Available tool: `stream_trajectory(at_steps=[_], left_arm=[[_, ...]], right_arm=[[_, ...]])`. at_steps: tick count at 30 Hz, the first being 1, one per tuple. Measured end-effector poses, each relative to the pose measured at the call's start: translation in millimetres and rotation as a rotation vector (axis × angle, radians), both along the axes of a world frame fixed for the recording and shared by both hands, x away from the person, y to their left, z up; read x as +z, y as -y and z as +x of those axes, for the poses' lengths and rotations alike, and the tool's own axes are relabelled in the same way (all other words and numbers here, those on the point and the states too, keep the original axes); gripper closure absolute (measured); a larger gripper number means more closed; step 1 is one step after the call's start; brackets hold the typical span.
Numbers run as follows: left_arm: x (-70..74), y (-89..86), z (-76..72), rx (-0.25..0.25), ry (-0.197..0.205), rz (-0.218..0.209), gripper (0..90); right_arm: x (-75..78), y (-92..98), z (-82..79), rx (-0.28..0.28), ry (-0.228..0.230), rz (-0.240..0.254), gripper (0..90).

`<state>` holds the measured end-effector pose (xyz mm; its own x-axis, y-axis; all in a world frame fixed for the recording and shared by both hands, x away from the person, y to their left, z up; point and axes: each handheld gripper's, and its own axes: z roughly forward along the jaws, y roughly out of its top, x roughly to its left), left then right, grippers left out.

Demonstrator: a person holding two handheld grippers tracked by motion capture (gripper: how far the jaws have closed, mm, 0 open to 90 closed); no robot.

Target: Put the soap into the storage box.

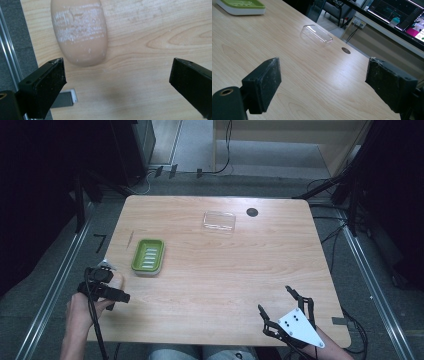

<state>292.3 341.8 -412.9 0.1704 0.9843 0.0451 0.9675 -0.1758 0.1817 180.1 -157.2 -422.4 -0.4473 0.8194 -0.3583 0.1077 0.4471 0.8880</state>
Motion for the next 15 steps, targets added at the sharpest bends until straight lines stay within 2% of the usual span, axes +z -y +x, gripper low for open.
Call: stream_trajectory(at_steps=[5,15], left_arm=[[1.1,-3.6,5.8,0.012,0.010,-0.013,0.8],[-2.7,-12.3,15.2,0.029,-0.004,-0.019,0.8]], right_arm=[[0.4,-0.5,-0.2,0.004,0.002,-0.003,13.2],[0.2,-3.3,0.9,0.012,0.001,-0.010,13.2]])
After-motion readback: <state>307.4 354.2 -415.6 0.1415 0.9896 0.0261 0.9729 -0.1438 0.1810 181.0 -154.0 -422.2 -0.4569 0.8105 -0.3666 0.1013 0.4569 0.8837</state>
